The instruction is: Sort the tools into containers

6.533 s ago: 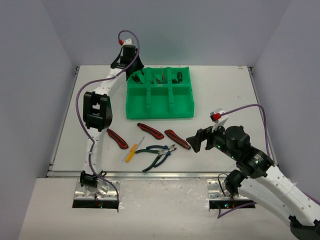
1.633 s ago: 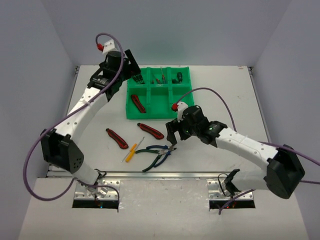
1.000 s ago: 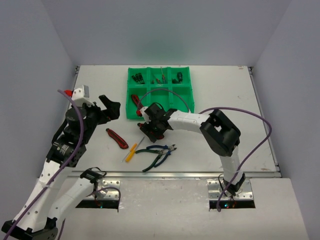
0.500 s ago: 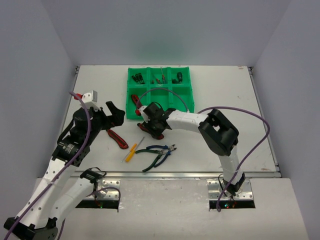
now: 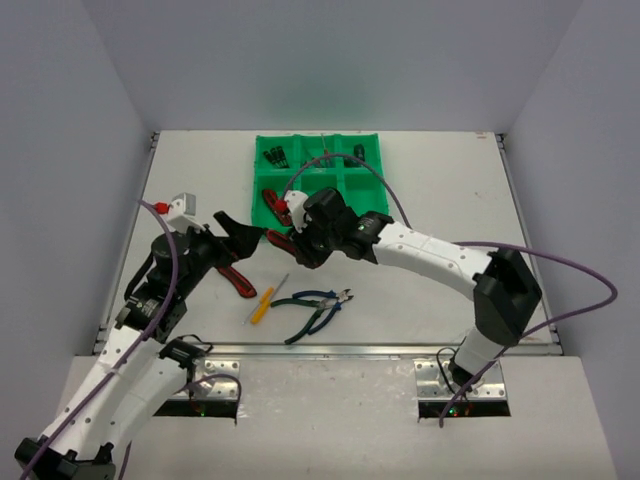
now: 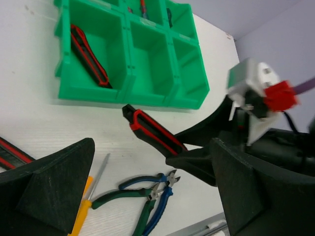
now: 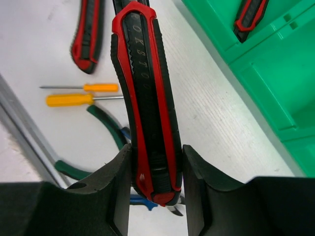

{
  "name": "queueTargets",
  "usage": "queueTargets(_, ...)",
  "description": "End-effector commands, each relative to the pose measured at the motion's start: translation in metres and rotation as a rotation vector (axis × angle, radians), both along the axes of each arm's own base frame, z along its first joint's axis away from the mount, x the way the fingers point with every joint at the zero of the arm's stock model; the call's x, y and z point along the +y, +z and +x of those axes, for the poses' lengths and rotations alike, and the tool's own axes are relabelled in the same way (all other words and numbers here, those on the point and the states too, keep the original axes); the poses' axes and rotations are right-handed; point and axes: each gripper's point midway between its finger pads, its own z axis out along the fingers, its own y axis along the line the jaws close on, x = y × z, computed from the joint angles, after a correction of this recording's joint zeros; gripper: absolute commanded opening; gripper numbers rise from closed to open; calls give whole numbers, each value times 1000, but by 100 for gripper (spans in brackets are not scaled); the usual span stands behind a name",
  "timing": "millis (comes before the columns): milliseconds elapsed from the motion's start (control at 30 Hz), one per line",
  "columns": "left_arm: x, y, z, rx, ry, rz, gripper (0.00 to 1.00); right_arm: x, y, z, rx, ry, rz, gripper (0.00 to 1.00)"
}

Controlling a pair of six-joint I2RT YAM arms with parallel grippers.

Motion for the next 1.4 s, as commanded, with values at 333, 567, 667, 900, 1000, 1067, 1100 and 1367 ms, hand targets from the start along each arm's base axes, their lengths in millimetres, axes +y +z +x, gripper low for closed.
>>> queueTargets(333, -89, 11, 9, -87, -337, -436, 81, 14, 117, -45, -36, 37, 494, 1)
queueTargets(567, -114, 18, 15, -84, -382, -445, 5, 17, 124, -47, -36, 40, 523, 3)
queueTargets(667, -118, 23, 24, -77, -368, -422, 0, 15, 123, -42, -48, 11, 519, 18)
queueTargets(900, -43, -23, 102, 64, 100, -20, 0, -43, 106, -11, -135, -277, 390, 99)
queueTargets(1000, -1, -38, 133, 123, 256, 102, 0, -67, 109, -14, -163, -329, 380, 99)
queueTargets(1067, 7, -33, 157, 125, 279, 134, 0, -82, 109, -17, -179, -348, 378, 99)
queueTargets(1100, 11, -29, 173, 118, 296, 156, 0, -89, 109, -19, -186, -354, 376, 99)
queueTargets(1367, -5, -70, 244, 267, 221, 223, 0, -121, 102, -30, -228, -375, 326, 99)
